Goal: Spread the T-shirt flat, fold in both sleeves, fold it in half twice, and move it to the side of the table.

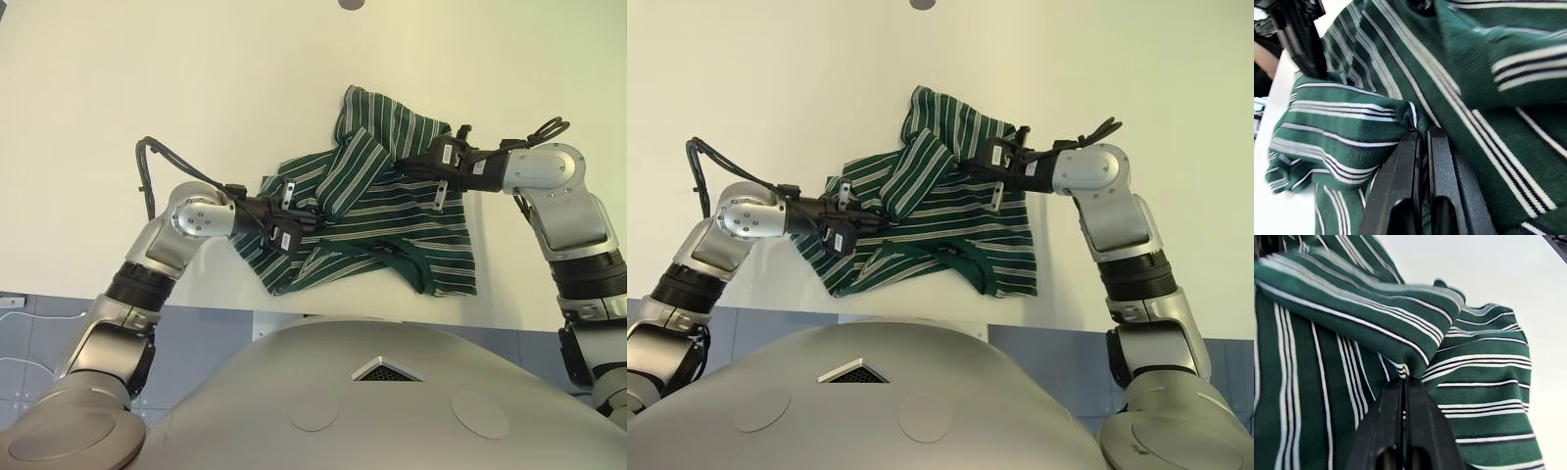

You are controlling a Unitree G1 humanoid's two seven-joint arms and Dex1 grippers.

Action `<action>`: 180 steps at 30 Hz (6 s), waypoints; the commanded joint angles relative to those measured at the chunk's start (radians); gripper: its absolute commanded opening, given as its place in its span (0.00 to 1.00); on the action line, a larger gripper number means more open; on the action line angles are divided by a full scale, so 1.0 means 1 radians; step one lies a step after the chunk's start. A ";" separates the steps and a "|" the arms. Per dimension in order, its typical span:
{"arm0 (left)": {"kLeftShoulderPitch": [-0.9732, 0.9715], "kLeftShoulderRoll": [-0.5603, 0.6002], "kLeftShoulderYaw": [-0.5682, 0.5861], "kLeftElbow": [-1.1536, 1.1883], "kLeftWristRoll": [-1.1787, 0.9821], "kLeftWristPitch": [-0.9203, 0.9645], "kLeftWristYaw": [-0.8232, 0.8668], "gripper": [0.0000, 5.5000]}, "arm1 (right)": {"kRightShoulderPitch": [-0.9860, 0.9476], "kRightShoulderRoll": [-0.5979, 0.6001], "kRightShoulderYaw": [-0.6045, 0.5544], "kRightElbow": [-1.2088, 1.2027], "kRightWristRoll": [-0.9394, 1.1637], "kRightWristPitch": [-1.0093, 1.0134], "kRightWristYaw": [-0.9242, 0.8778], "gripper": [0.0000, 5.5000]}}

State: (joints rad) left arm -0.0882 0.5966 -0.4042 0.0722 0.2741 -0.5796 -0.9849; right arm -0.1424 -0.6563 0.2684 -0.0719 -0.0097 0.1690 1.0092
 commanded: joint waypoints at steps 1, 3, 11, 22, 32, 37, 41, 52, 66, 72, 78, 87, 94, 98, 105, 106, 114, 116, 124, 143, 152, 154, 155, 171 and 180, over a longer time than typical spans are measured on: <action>0.022 0.016 0.017 -0.034 -0.097 0.183 -0.041 0.06 | -0.013 -0.016 0.028 -0.004 -0.039 0.010 -0.004 0.04; 0.044 0.043 0.051 -0.165 -0.256 0.344 -0.095 0.13 | -0.004 -0.031 0.019 -0.029 -0.031 0.023 0.005 0.12; 0.016 0.117 0.236 -0.241 -0.523 0.716 -0.096 0.40 | 0.007 -0.005 -0.048 -0.094 0.042 0.055 -0.033 0.27; -0.009 -0.007 0.105 -0.209 -0.452 0.893 0.014 0.31 | -0.013 0.011 -0.035 -0.077 0.049 0.053 -0.051 0.27; -0.004 0.008 0.072 -0.198 -0.437 0.883 -0.026 0.00 | -0.011 0.019 -0.025 -0.076 0.046 0.047 -0.068 0.27; -0.001 0.015 0.095 -0.218 -0.476 0.874 -0.060 0.00 | -0.013 0.021 -0.035 -0.065 0.042 0.034 -0.079 0.27; -0.170 -0.016 0.275 -0.151 -0.630 0.913 -0.055 0.00 | -0.078 0.089 -0.165 -0.015 0.130 0.049 -0.176 0.27; -0.425 -0.087 0.310 0.295 -0.554 0.739 -0.069 0.00 | -0.470 0.305 -0.099 0.678 0.006 -0.134 -0.325 0.27; -0.946 -0.214 0.242 1.137 -0.264 0.500 0.300 0.00 | -0.899 0.323 -0.115 1.383 -0.161 -0.330 -0.747 0.27; -0.979 -0.219 0.303 1.266 -0.185 0.383 0.634 0.00 | -0.821 0.281 -0.131 1.268 -0.162 -0.595 -0.644 0.27; -0.826 -0.103 0.248 1.280 -0.079 0.409 0.524 0.18 | -0.223 0.071 -0.148 0.510 0.088 -0.401 -0.152 0.27; -0.367 -0.030 0.221 0.434 -0.408 0.322 -0.101 0.46 | 0.333 -0.185 -0.333 -0.205 0.350 0.024 0.050 0.27; 0.082 0.022 0.141 -0.070 -0.281 0.431 -0.018 0.51 | 0.850 -0.150 -0.394 -0.445 0.361 0.017 0.054 0.27; 0.129 0.055 0.114 -0.091 -0.186 0.441 0.022 0.51 | 0.873 -0.090 -0.359 -0.426 0.282 0.013 -0.051 0.31; 0.130 0.068 0.130 -0.068 -0.193 0.449 0.071 0.51 | 0.876 0.029 -0.360 -0.341 0.259 0.033 -0.223 0.54; 0.130 0.061 0.132 -0.080 -0.208 0.461 0.072 0.51 | 0.864 0.044 -0.351 -0.331 0.259 0.032 -0.236 0.58; 0.114 0.029 0.100 -0.124 -0.251 0.511 0.050 0.51 | 0.747 0.256 -0.206 -0.095 0.197 -0.035 -0.410 0.64; 0.121 0.042 0.084 -0.131 -0.244 0.507 0.034 0.51 | 0.717 0.322 -0.214 -0.027 0.232 -0.059 -0.442 0.64; 0.143 0.114 0.008 -0.052 -0.145 0.380 0.014 0.51 | 0.494 0.443 -0.230 0.175 0.200 -0.142 -0.582 0.64; 0.187 0.140 -0.023 -0.064 -0.085 0.262 0.124 0.51 | 0.520 -0.164 -0.124 -0.122 -0.546 0.083 -0.699 0.64; 0.232 0.155 -0.085 -0.067 -0.011 0.225 0.135 0.51 | 0.401 -0.310 -0.342 -0.073 -0.857 -0.107 -1.151 0.64; 0.236 0.179 -0.084 -0.076 -0.029 0.214 0.115 0.51 | 0.404 -0.326 -0.374 0.006 -0.831 -0.148 -1.172 0.64; 0.237 0.193 -0.082 -0.085 -0.040 0.206 0.103 0.51 | 0.393 -0.329 -0.383 0.043 -0.809 -0.176 -1.176 0.64; 0.576 0.378 0.690 -0.209 -0.974 0.756 0.038 0.51 | 0.747 -0.182 -0.184 -0.180 0.215 -0.176 -0.269 0.64; 0.691 0.108 0.643 -0.337 -1.089 1.186 0.375 0.51 | 0.718 -0.019 -0.457 -0.297 0.432 -0.145 -0.394 0.64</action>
State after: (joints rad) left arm 0.6143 0.7354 0.2750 -0.2819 -0.8448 0.5541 -0.6623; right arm 0.5690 -0.7057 -0.1400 -0.3718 0.3630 -0.0108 0.6303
